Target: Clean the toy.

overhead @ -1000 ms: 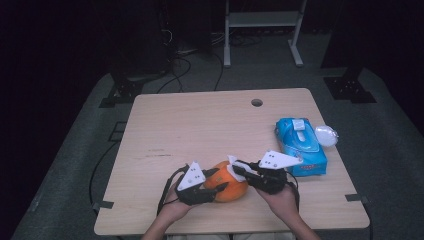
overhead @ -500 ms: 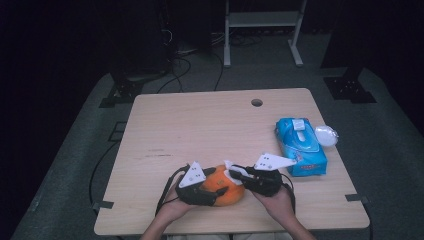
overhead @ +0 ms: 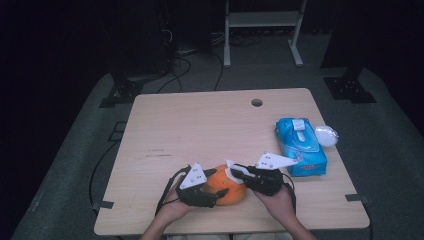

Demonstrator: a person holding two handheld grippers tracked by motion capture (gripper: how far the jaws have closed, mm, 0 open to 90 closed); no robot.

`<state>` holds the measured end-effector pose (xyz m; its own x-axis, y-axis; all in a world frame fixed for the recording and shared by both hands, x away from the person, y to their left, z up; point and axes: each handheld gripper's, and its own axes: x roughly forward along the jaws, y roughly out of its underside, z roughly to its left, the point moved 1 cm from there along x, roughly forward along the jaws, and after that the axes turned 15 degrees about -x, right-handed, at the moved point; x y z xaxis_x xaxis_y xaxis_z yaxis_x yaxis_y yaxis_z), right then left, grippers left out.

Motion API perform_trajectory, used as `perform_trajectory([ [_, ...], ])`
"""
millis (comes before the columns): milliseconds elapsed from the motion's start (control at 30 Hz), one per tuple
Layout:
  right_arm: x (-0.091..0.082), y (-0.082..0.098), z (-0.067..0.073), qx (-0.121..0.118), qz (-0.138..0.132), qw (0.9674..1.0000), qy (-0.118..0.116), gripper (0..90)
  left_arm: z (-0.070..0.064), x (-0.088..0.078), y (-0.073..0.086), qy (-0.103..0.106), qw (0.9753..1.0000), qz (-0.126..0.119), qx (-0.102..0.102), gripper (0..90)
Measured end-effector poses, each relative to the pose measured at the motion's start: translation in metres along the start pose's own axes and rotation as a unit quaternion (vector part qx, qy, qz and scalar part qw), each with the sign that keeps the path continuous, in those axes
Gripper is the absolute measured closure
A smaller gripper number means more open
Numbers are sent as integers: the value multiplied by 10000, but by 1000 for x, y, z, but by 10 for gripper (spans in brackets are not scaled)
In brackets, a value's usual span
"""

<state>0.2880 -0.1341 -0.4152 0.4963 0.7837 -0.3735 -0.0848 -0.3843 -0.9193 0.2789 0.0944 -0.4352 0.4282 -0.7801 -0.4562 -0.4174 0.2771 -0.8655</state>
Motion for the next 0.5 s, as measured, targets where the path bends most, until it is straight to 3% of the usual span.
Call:
perform_trajectory([
  [67,1,-5,7,-122,-82,9998,-137,763,-1,0,0,27,10000,7,50,269],
  [133,3,-6,9,-270,-21,9996,-116,763,2,-4,-2,130,9999,1,-18,231],
  [267,3,5,-4,-134,100,9998,53,763,8,-8,-3,80,9998,7,-207,139],
  [333,-1,9,-12,78,97,9998,127,763,11,-7,-2,70,9996,112,-242,133],
  [433,-4,6,-10,157,15,9998,80,764,9,-3,2,57,9997,195,-132,195],
  [500,-3,0,1,11,-52,10000,-52,764,6,-3,2,-115,9997,200,83,273],
])
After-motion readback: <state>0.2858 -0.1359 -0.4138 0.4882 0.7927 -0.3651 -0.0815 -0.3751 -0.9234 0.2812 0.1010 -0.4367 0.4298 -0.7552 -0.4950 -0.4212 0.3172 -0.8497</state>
